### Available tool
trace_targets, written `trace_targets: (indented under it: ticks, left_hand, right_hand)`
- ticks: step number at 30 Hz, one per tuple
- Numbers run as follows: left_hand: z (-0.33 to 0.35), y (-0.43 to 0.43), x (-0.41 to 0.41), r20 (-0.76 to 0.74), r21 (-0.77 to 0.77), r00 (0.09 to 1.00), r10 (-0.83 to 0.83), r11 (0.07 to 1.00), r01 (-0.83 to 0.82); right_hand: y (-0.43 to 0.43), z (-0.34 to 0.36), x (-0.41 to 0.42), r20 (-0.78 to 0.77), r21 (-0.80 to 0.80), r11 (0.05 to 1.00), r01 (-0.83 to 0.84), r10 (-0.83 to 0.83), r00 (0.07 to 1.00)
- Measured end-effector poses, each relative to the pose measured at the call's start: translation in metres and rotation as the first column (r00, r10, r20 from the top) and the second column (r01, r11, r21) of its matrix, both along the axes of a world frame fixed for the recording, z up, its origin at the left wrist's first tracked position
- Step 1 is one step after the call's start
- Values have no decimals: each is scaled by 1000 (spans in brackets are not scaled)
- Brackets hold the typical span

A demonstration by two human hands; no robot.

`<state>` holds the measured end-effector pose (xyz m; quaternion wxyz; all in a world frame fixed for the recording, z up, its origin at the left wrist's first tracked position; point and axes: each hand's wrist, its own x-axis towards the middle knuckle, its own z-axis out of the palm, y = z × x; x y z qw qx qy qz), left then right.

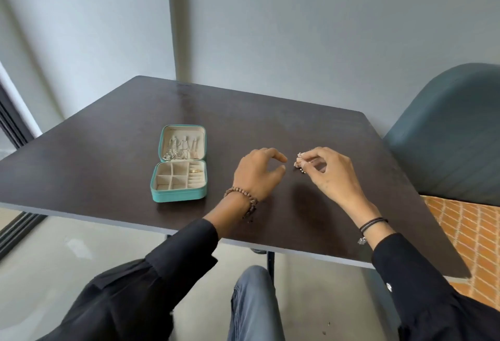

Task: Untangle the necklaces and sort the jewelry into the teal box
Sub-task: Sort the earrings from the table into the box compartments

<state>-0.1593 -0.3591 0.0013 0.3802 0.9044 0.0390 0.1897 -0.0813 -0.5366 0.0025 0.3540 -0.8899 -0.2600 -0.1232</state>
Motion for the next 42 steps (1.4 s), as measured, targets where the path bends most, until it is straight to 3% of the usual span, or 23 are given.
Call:
trace_targets:
  ticks: [6, 11, 19, 26, 33, 42]
  left_hand:
    - [-14, -44, 54, -54, 67, 996, -76, 995, 79]
    - [-26, -60, 87, -69, 122, 992, -107, 986, 115]
    - [-39, -62, 101, -43, 191, 994, -102, 976, 109]
    - [-40, -59, 99, -19, 179, 998, -56, 982, 58]
    - [-36, -53, 87, 158, 153, 978, -138, 982, 114]
    - [-14, -39, 57, 230, 106, 973, -22, 994, -2]
  right_hand:
    - [-33, -18, 46, -29, -80, 984, 157, -159, 987]
    - [-40, -30, 62, -102, -20, 989, 149, -151, 983]
    - [-33, -43, 72, -39, -53, 986, 159, -161, 986]
    - [-33, -42, 66, -7, 24, 994, 103, -103, 995]
    - [-30, -24, 41, -22, 51, 996, 67, -66, 998]
    - [-24, 9, 8, -54, 146, 988, -58, 66, 996]
